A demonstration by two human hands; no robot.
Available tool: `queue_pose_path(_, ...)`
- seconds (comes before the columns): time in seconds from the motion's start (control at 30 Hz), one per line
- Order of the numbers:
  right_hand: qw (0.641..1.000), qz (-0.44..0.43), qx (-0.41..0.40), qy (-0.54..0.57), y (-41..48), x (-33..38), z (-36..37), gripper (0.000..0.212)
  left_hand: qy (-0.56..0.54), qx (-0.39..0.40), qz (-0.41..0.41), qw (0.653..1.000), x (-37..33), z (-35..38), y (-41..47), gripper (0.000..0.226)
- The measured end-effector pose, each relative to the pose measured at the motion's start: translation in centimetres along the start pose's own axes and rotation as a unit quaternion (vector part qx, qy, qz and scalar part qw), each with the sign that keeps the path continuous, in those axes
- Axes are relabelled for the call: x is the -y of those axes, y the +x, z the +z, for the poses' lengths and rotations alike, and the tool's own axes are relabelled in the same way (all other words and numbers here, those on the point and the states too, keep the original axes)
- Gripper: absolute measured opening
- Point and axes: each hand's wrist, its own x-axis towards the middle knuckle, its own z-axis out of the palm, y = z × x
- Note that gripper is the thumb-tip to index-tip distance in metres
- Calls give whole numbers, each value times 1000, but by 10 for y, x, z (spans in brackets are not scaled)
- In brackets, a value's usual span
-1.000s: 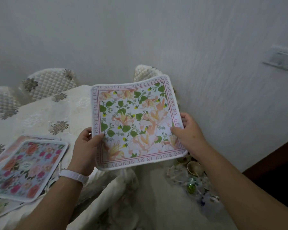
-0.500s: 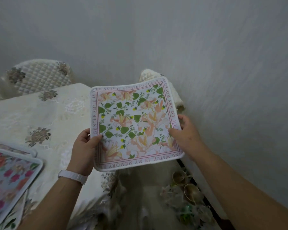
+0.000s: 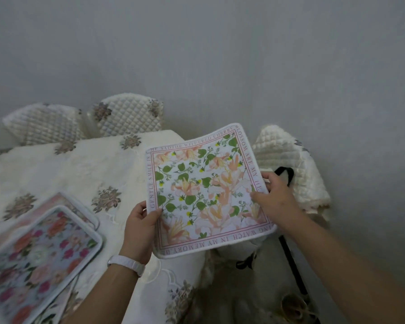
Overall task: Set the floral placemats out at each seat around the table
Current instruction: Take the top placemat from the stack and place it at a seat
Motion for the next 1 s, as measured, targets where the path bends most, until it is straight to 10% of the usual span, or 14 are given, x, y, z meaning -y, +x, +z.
queue_pose_path(0.53, 956, -42, 289, -30, 203, 20, 83, 35, -12, -279, -21, 960, -1, 16, 52, 13)
queue_pose_path(1.0, 881, -119, 402, -218, 290, 24, 180, 33, -66, -361, -94, 925, 37, 21, 86, 17)
